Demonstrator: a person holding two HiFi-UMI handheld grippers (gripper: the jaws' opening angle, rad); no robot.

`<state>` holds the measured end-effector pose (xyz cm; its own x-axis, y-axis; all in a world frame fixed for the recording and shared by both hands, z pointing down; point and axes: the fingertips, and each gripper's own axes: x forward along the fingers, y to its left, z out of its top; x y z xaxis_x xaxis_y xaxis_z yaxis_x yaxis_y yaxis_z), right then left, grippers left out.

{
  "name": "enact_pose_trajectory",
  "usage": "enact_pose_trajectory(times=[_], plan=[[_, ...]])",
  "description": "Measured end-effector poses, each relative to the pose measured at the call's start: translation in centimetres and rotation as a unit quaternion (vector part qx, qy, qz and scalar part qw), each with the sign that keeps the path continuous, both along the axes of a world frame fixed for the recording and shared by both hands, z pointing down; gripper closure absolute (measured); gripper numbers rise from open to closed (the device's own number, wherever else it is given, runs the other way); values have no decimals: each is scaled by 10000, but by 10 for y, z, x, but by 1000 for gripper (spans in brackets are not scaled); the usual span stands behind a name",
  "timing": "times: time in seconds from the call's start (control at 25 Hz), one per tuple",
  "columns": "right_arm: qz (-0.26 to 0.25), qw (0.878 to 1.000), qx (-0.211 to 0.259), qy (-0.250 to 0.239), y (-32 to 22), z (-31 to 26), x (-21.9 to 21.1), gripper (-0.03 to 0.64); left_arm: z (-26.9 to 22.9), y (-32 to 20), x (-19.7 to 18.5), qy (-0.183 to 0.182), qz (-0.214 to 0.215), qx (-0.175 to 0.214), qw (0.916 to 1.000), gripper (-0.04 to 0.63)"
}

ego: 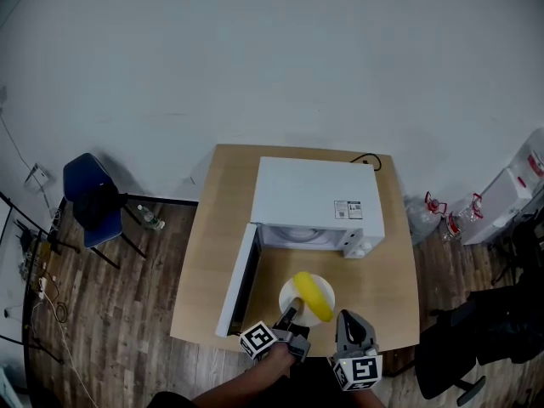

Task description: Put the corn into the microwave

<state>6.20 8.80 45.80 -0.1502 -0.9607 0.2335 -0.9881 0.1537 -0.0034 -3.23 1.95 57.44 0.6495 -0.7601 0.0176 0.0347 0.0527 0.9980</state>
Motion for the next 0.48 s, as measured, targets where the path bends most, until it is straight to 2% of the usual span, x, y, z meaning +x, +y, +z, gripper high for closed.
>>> enact_pose_trajectory(times=[0.28,0.48], plan=[[-95,9999,-125,-68,-53,20,22,557,25,-48,0,-150,-469,-73,9988,577],[-257,9993,-243,-103,-86,34,36,557,30,-86,5,267,-940,28,9952,576]])
